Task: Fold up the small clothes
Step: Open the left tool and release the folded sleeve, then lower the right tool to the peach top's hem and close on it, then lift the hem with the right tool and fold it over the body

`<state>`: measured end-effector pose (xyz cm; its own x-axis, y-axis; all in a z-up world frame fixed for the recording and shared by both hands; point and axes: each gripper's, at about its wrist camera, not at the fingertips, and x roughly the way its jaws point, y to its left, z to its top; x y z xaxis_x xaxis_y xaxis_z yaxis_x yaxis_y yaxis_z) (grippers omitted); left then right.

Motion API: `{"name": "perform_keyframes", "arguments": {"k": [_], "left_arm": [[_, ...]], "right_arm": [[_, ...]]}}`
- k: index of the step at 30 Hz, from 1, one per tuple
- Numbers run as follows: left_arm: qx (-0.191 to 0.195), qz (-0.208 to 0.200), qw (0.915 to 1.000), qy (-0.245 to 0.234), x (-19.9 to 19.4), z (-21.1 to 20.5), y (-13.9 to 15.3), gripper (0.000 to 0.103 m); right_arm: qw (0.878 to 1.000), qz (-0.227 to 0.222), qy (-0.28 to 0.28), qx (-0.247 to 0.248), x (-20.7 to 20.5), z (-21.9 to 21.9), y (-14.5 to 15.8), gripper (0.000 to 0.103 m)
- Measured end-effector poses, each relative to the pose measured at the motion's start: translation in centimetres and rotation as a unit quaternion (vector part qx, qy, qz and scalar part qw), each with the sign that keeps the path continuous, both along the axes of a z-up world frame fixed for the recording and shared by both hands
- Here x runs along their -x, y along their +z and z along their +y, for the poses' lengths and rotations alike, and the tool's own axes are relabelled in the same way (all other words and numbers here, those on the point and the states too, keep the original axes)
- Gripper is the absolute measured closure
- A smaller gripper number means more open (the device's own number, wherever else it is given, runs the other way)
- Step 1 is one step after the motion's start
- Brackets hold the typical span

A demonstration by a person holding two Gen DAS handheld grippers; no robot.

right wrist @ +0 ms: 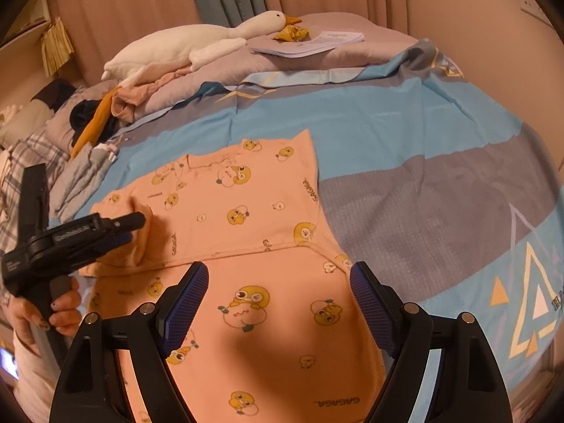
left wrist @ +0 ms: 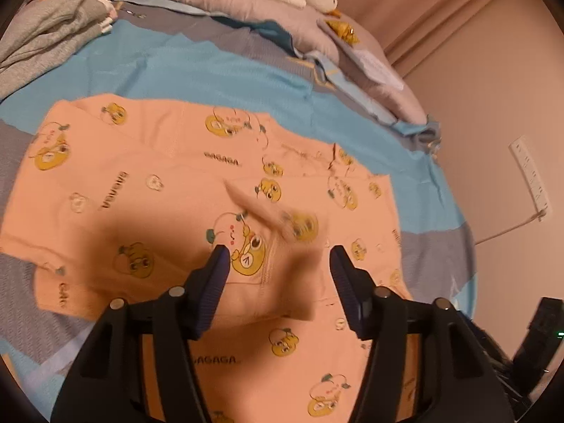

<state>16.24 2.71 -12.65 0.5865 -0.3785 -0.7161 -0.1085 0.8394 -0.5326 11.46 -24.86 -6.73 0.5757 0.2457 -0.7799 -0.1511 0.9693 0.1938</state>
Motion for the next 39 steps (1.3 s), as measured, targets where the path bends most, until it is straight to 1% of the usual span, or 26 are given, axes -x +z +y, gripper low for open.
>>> {"name": "perform_keyframes", "arguments": {"k": [2,6,9,12,14,17,18,20,22,23,24,26,29,32,34,36,37,38,39], "left_arm": [[0.005,-0.011,0.9998,0.017,1.0,1.1,1.0,0.042],[-0.024,-0.031,0.997,0.067,3.6,3.8,3.0,0.041],[-0.052,-0.036,0.9914,0.114,5.8,6.3,4.0,0.041],[-0.087,-0.035,0.9815,0.167,8.4,8.8,4.5,0.042],[-0.096,-0.03,0.9769,0.189,9.6,10.1,4.4,0.043],[-0.087,-0.021,0.9729,0.213,11.4,12.0,3.7,0.043],[-0.085,-0.018,0.9717,0.22,11.7,12.3,3.5,0.043],[-0.081,-0.01,0.9696,0.231,12.4,13.0,3.0,0.043],[-0.079,-0.004,0.9684,0.237,13.0,13.4,2.5,0.044],[-0.078,-0.002,0.9682,0.238,13.2,13.4,2.4,0.044],[-0.077,0.0,0.9682,0.238,13.3,13.5,2.3,0.044],[-0.075,0.004,0.9686,0.237,13.7,13.7,2.0,0.044],[-0.077,0.008,0.9687,0.236,13.8,13.6,1.7,0.044],[-0.076,0.011,0.9695,0.233,13.7,13.4,1.4,0.044],[-0.075,0.013,0.97,0.231,13.5,13.3,1.3,0.044],[-0.075,0.013,0.9704,0.229,13.3,13.1,1.2,0.044],[-0.074,0.013,0.9706,0.228,13.2,13.0,1.2,0.044],[-0.074,0.013,0.9709,0.228,13.1,13.0,1.3,0.044],[-0.072,0.014,0.9712,0.227,13.1,12.9,1.3,0.044]], "right_arm": [[1.0,-0.001,0.006,0.0,-0.1,0.3,0.1,0.021],[1.0,-0.004,0.028,-0.009,-0.7,1.4,0.5,0.021],[0.998,0.002,0.05,-0.025,-1.5,2.8,0.7,0.021],[0.996,0.011,0.081,-0.043,-2.5,5.0,0.9,0.021],[0.994,0.019,0.096,-0.057,-3.2,6.2,0.9,0.021],[0.988,0.05,0.113,-0.096,-4.7,8.0,0.4,0.022],[0.985,0.063,0.119,-0.109,-5.3,8.6,0.0,0.025],[0.981,0.089,0.12,-0.124,-6.3,9.7,-0.9,0.029],[0.978,0.12,0.111,-0.126,-7.3,10.9,-2.4,0.035],[0.979,0.129,0.106,-0.12,-7.6,11.4,-3.1,0.041],[0.979,0.138,0.099,-0.108,-7.9,12.1,-3.9,0.044],[0.981,0.147,0.093,-0.087,-8.2,12.9,-5.0,0.046],[0.98,0.162,0.093,-0.069,-8.4,13.8,-6.3,0.055],[0.981,0.156,0.101,-0.056,-8.1,14.6,-6.5,0.057],[0.983,0.149,0.103,-0.041,-8.1,14.8,-6.5,0.065],[0.983,0.141,0.112,-0.027,-8.1,15.1,-6.4,0.081],[0.983,0.14,0.116,-0.026,-8.1,15.3,-6.3,0.086],[0.983,0.138,0.121,-0.025,-8.2,15.4,-6.2,0.095],[0.983,0.129,0.126,-0.017,-8.1,15.5,-5.8,0.095]]}}
